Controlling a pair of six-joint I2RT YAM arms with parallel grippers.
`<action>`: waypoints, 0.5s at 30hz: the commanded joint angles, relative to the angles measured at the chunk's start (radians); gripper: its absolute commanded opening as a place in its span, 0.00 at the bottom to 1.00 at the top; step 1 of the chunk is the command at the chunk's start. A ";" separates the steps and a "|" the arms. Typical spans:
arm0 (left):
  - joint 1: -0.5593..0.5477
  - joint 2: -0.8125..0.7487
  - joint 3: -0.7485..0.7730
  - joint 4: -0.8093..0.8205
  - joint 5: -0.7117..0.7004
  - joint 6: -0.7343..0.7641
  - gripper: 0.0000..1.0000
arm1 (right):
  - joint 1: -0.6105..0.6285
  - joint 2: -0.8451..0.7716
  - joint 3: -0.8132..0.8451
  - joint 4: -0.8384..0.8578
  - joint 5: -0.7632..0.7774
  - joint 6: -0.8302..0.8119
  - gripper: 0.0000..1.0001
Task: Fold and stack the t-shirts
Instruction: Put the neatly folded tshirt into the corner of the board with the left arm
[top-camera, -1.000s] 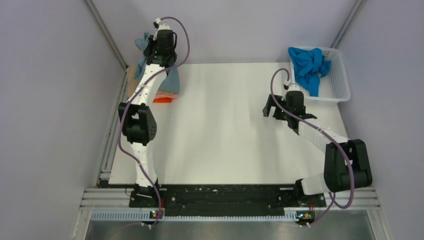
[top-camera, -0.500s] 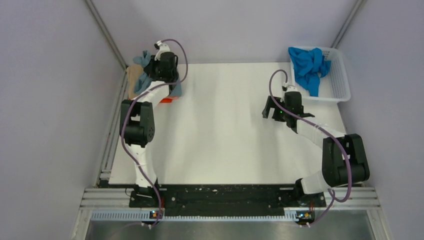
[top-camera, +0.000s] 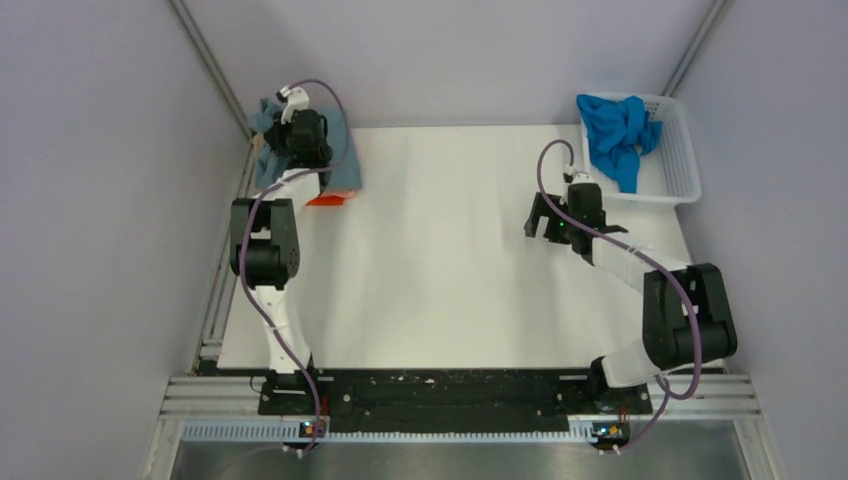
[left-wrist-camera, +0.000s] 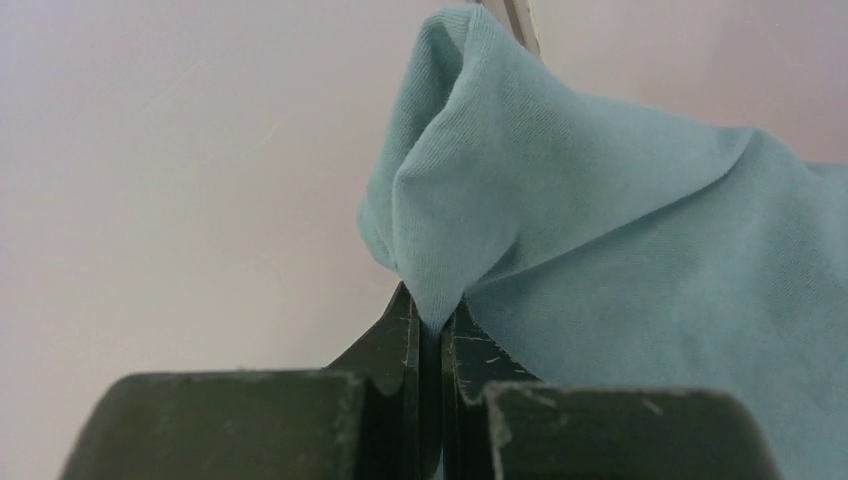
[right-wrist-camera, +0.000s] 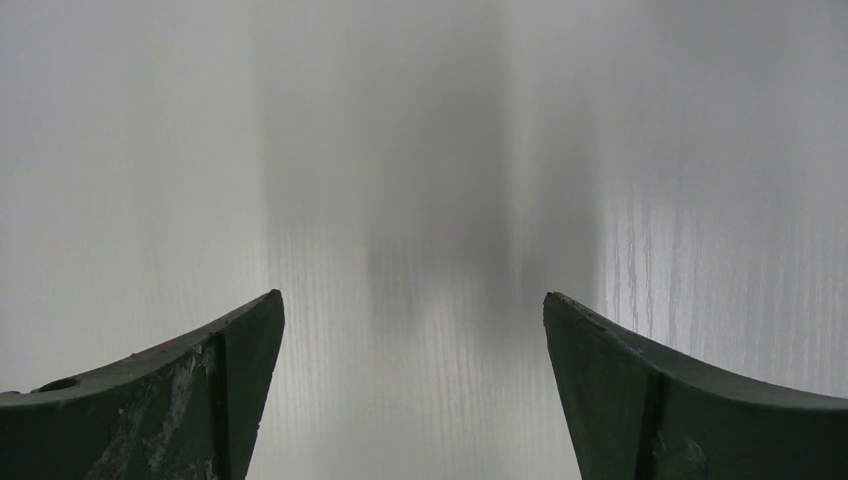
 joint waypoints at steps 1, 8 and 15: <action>0.016 0.016 -0.013 0.219 0.039 0.032 0.00 | 0.007 0.012 0.057 0.013 0.021 0.002 0.99; 0.019 0.099 -0.030 0.521 -0.020 0.171 0.00 | 0.006 0.026 0.065 0.013 0.027 0.005 0.99; 0.073 0.163 0.040 0.412 0.107 0.058 0.00 | 0.007 0.033 0.071 -0.016 0.060 0.000 0.99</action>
